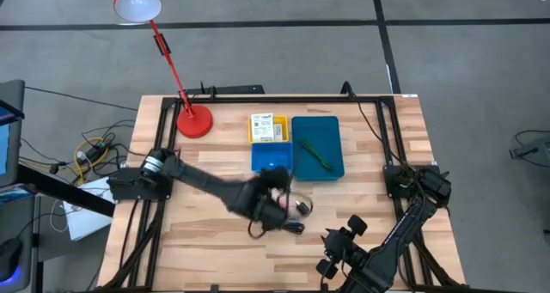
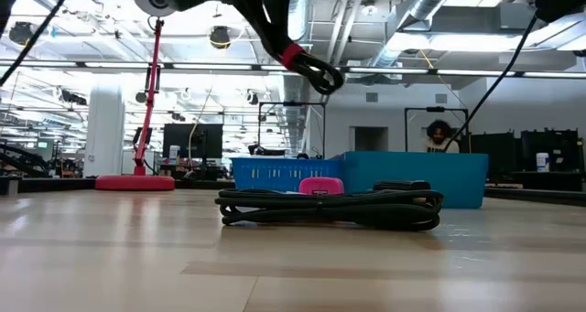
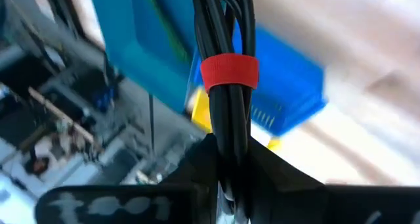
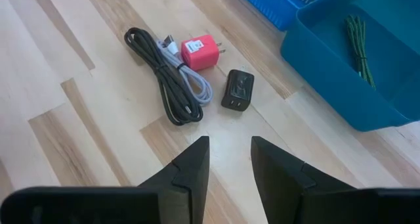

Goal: Pick and place items into bin
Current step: Put the bottom black charger cable into the light blue bin

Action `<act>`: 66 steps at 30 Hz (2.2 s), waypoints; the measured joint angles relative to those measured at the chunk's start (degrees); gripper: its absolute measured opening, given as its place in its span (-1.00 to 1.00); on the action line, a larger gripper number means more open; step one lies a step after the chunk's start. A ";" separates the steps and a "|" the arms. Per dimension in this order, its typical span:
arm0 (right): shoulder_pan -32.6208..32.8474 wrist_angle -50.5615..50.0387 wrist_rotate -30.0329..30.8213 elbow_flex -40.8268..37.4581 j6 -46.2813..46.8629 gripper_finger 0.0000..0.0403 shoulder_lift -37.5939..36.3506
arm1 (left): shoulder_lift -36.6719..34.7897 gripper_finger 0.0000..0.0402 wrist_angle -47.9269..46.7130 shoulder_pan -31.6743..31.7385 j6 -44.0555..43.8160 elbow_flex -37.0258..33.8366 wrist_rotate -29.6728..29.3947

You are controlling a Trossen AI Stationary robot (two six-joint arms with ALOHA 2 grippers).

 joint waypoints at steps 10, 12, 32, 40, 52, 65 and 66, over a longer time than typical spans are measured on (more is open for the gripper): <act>0.00 0.00 0.00 0.00 -0.02 -0.47 0.00 | -0.01 -0.87 3.09 12.38 9.33 7.78 4.81; 0.00 0.00 0.00 0.00 -0.09 -0.47 0.00 | -0.01 -0.87 4.86 14.81 8.58 9.28 8.80; 0.00 -0.02 0.03 0.00 -0.46 -0.47 0.00 | -0.04 -0.87 38.16 32.31 -9.70 10.00 42.00; -0.02 -0.03 0.04 0.00 -0.61 -0.47 0.00 | 0.05 -0.87 50.56 33.95 -15.77 2.26 44.81; -0.02 -0.02 0.07 0.00 -1.51 -0.47 0.00 | 0.20 -0.87 57.46 34.30 -15.41 -6.76 44.36; 0.00 -0.02 -0.03 0.00 -1.56 -0.47 0.00 | 0.18 -0.87 56.76 34.34 -14.44 -6.84 41.16; 0.00 -0.02 -0.07 0.00 -1.67 -0.47 0.00 | 0.18 -0.87 56.73 34.34 -14.62 -6.84 41.14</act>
